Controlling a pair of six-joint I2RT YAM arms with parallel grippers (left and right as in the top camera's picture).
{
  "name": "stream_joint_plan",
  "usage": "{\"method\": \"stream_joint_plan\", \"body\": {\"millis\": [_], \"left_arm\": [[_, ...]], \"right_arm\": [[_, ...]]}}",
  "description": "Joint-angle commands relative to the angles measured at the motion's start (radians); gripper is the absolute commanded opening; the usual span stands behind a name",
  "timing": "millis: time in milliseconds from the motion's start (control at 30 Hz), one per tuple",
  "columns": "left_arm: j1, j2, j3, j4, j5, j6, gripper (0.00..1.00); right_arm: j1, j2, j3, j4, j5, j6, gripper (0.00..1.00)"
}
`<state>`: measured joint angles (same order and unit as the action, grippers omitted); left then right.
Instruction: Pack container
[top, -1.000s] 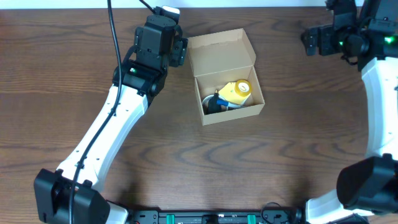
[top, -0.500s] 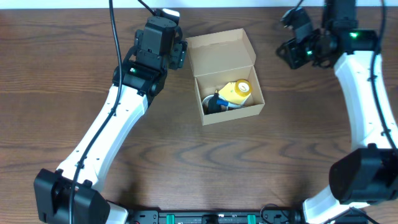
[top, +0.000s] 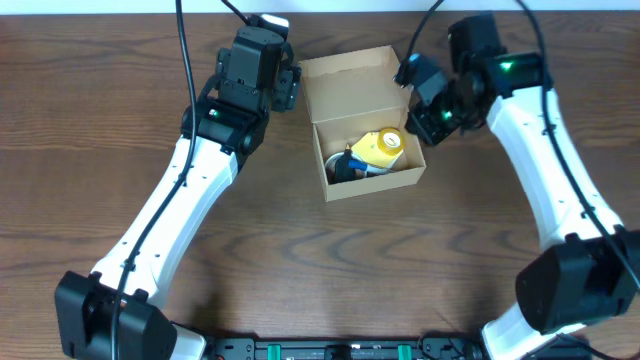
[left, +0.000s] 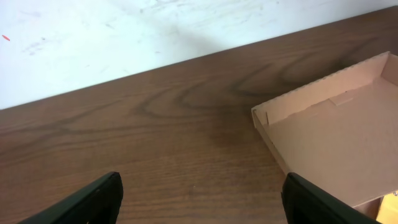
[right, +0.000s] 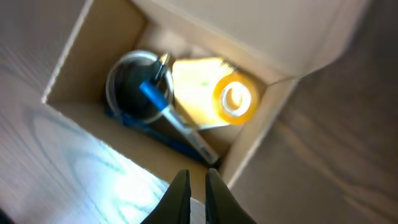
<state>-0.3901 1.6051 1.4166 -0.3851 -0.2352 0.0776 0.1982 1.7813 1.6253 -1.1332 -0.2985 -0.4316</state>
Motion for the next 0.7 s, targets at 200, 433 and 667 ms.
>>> {"method": "stream_joint_plan", "body": {"millis": [200,433,667], "left_arm": [[-0.003,-0.024,0.028,0.001,0.0,-0.014,0.83],[-0.003,-0.024,0.028,0.001,0.0,-0.014,0.83],[-0.003,-0.024,0.028,0.0,0.0,-0.014,0.83]], "right_arm": [[0.04,0.014,-0.206,0.13,0.011,0.012,0.06],[0.04,0.014,-0.32,0.2,0.011,0.034,0.07],[0.073,0.014,-0.346,0.187,0.01,0.05,0.04]]}}
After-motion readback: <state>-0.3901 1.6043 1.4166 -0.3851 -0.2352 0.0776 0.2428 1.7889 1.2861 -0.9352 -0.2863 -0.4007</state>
